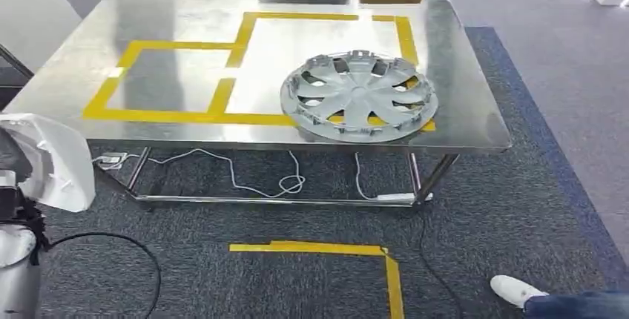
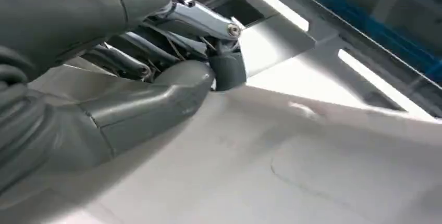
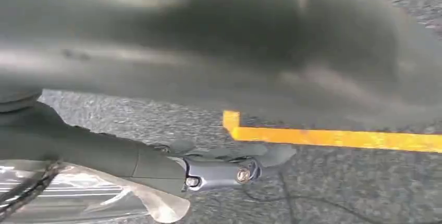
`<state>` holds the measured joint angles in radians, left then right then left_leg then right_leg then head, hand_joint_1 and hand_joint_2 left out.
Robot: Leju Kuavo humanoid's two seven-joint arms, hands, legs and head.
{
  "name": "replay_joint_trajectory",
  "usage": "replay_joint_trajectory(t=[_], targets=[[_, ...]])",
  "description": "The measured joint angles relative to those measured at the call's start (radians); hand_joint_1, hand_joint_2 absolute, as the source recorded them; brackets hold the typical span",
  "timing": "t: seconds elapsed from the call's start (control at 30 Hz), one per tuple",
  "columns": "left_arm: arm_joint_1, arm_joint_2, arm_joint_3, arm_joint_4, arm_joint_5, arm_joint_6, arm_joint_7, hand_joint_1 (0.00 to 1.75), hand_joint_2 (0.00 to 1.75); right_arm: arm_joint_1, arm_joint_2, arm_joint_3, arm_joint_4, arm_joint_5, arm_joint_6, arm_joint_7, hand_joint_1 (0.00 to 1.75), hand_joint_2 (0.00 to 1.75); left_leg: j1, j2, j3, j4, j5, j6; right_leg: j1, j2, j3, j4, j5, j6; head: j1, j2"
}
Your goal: Take the parts from the cabinet and place them on the table.
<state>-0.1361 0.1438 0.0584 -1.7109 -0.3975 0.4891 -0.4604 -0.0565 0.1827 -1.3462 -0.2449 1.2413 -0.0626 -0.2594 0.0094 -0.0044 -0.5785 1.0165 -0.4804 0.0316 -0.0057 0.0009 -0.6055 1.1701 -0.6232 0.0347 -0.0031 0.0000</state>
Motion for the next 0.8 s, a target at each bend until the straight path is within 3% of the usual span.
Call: replay_joint_trajectory(t=[0.03, 0.07, 0.1, 0.13, 0.2, 0.23, 0.27, 0.3, 0.37, 0.43, 0.47, 0.53, 0.57, 0.6, 0.63, 0.7, 0.73, 0.77, 0.8], targets=[[0.003, 0.000, 0.000, 0.000, 0.000, 0.000, 0.000, 1.75, 1.75, 0.001, 0.000, 0.000, 0.000, 0.000, 0.000, 0.000, 0.00, 0.00, 0.000, 0.000, 0.005, 0.000, -0.006, 0.001, -0.002, 0.000, -0.055, 0.084, -0.028, 0.004, 0.001, 0.000], [0.004, 0.000, 0.000, 0.000, -0.001, 0.000, 0.000, 1.75, 1.75, 0.003, 0.000, 0.000, 0.000, 0.000, 0.000, 0.000, 0.00, 0.00, 0.000, 0.000, 0.011, 0.001, -0.013, 0.001, -0.003, 0.000, -0.100, 0.144, -0.035, 0.007, -0.001, 0.000], [0.005, -0.001, 0.000, 0.000, 0.000, 0.000, 0.000, 1.75, 1.75, 0.004, 0.000, 0.000, 0.000, 0.000, 0.000, 0.000, 0.00, 0.00, 0.000, -0.001, 0.020, 0.001, -0.021, 0.000, -0.004, 0.000, -0.123, 0.152, -0.012, 0.008, 0.001, 0.000], [0.005, -0.001, 0.000, 0.000, -0.001, 0.000, 0.000, 1.75, 1.75, 0.005, 0.000, 0.000, 0.000, 0.000, 0.000, 0.000, 0.00, 0.00, 0.000, -0.003, 0.033, 0.001, -0.030, -0.001, -0.006, -0.001, -0.120, 0.115, 0.038, 0.010, 0.000, 0.000], [0.006, -0.002, 0.000, 0.000, 0.000, 0.000, 0.000, 1.75, 1.75, 0.005, 0.000, 0.000, 0.000, 0.000, 0.000, 0.000, 0.00, 0.00, 0.002, -0.004, 0.065, 0.001, -0.052, -0.008, -0.007, -0.001, -0.066, -0.047, 0.161, 0.008, 0.000, 0.000], [0.006, -0.002, 0.000, 0.000, -0.001, 0.000, 0.000, 1.75, 1.75, 0.006, 0.000, 0.000, 0.000, 0.000, 0.000, 0.000, 0.00, 0.00, 0.003, -0.003, 0.079, 0.000, -0.064, -0.014, -0.006, -0.001, -0.041, -0.098, 0.180, 0.005, 0.000, 0.000], [0.004, -0.001, 0.000, 0.000, 0.000, 0.000, 0.000, 1.75, 1.75, 0.004, 0.000, 0.000, 0.001, 0.000, 0.000, 0.000, 0.00, 0.00, -0.003, -0.004, 0.076, 0.002, -0.071, -0.023, -0.001, 0.000, -0.022, -0.108, 0.168, 0.002, 0.001, 0.000], [0.004, -0.002, 0.000, 0.000, 0.000, 0.000, 0.000, 1.75, 1.75, 0.003, 0.000, 0.001, 0.001, 0.000, 0.000, 0.000, 0.00, 0.00, -0.003, -0.004, 0.074, 0.002, -0.071, -0.026, -0.002, -0.001, -0.009, -0.134, 0.145, -0.012, 0.003, 0.000], [0.005, -0.001, 0.000, 0.000, 0.000, 0.000, 0.001, 1.75, 1.75, 0.005, 0.000, 0.001, 0.001, 0.000, 0.000, 0.002, 0.00, 0.00, -0.001, -0.003, 0.079, -0.007, -0.072, -0.031, 0.001, 0.003, -0.011, -0.130, 0.141, -0.022, 0.001, 0.000], [0.003, 0.001, 0.000, -0.002, 0.000, 0.000, 0.001, 1.75, 1.75, 0.006, 0.000, 0.000, 0.001, -0.001, 0.000, 0.000, 0.00, 0.00, 0.001, -0.002, 0.088, 0.005, -0.091, -0.043, -0.008, 0.003, 0.010, -0.145, 0.135, -0.034, -0.002, 0.000], [0.000, 0.001, 0.000, -0.002, -0.001, 0.000, 0.001, 1.75, 1.75, 0.004, 0.000, 0.000, 0.001, 0.000, 0.000, 0.000, 0.00, 0.00, 0.001, -0.001, 0.064, 0.053, -0.107, -0.048, -0.009, 0.002, 0.020, -0.148, 0.130, -0.043, -0.006, 0.000], [0.002, 0.002, 0.000, -0.002, -0.001, 0.000, 0.001, 1.75, 1.75, 0.003, 0.000, 0.000, 0.001, 0.001, 0.000, 0.000, 0.00, 0.00, 0.003, -0.001, -0.042, 0.228, -0.165, -0.056, -0.009, 0.002, 0.032, -0.148, 0.118, -0.049, -0.007, 0.000], [0.006, 0.002, 0.000, -0.002, -0.001, 0.000, 0.001, 1.75, 1.75, 0.003, 0.000, 0.001, 0.001, 0.002, 0.000, 0.000, 0.00, 0.00, 0.004, -0.001, -0.089, 0.296, -0.179, -0.058, -0.008, 0.002, 0.039, -0.148, 0.111, -0.049, -0.006, 0.000], [0.009, 0.002, 0.000, -0.002, -0.001, -0.001, 0.001, 1.75, 1.75, 0.005, 0.000, 0.001, 0.001, 0.002, 0.000, 0.000, 0.00, 0.00, 0.004, -0.001, -0.118, 0.323, -0.167, -0.058, -0.008, 0.003, 0.047, -0.148, 0.105, -0.048, -0.007, 0.000], [0.009, 0.002, 0.000, -0.002, -0.001, -0.001, 0.001, 1.75, 1.75, 0.006, 0.000, 0.001, 0.001, 0.002, 0.000, 0.001, 0.00, 0.00, 0.004, -0.001, -0.123, 0.301, -0.121, -0.057, -0.008, 0.004, 0.061, -0.148, 0.096, -0.046, -0.006, 0.000], [0.009, 0.002, 0.000, -0.002, -0.001, -0.002, 0.001, 1.75, 1.75, 0.006, 0.000, 0.000, 0.001, 0.003, 0.000, 0.001, 0.00, 0.00, 0.004, 0.000, -0.081, 0.149, 0.010, -0.050, -0.008, 0.006, 0.090, -0.148, 0.078, -0.042, -0.007, 0.000], [0.009, 0.003, 0.000, -0.002, -0.001, -0.002, 0.001, 1.75, 1.75, 0.005, 0.000, 0.000, 0.001, 0.004, 0.000, 0.001, 0.00, 0.00, 0.003, 0.001, -0.061, 0.072, 0.053, -0.045, -0.008, 0.006, 0.101, -0.149, 0.068, -0.037, -0.007, 0.000], [0.009, 0.003, 0.000, -0.001, -0.001, -0.002, 0.002, 1.75, 1.75, 0.004, 0.000, 0.001, 0.001, 0.004, 0.000, 0.003, 0.00, 0.00, -0.004, 0.002, -0.052, 0.075, 0.033, -0.042, -0.003, 0.007, 0.100, -0.151, 0.060, -0.029, -0.004, 0.000], [0.009, 0.005, 0.001, -0.003, -0.001, -0.002, 0.002, 1.75, 1.75, 0.002, 0.000, 0.001, 0.001, 0.004, 0.000, 0.005, 0.00, 0.00, -0.006, 0.003, -0.034, 0.042, 0.020, -0.035, -0.004, 0.008, 0.097, -0.150, 0.059, -0.022, -0.011, 0.000]])
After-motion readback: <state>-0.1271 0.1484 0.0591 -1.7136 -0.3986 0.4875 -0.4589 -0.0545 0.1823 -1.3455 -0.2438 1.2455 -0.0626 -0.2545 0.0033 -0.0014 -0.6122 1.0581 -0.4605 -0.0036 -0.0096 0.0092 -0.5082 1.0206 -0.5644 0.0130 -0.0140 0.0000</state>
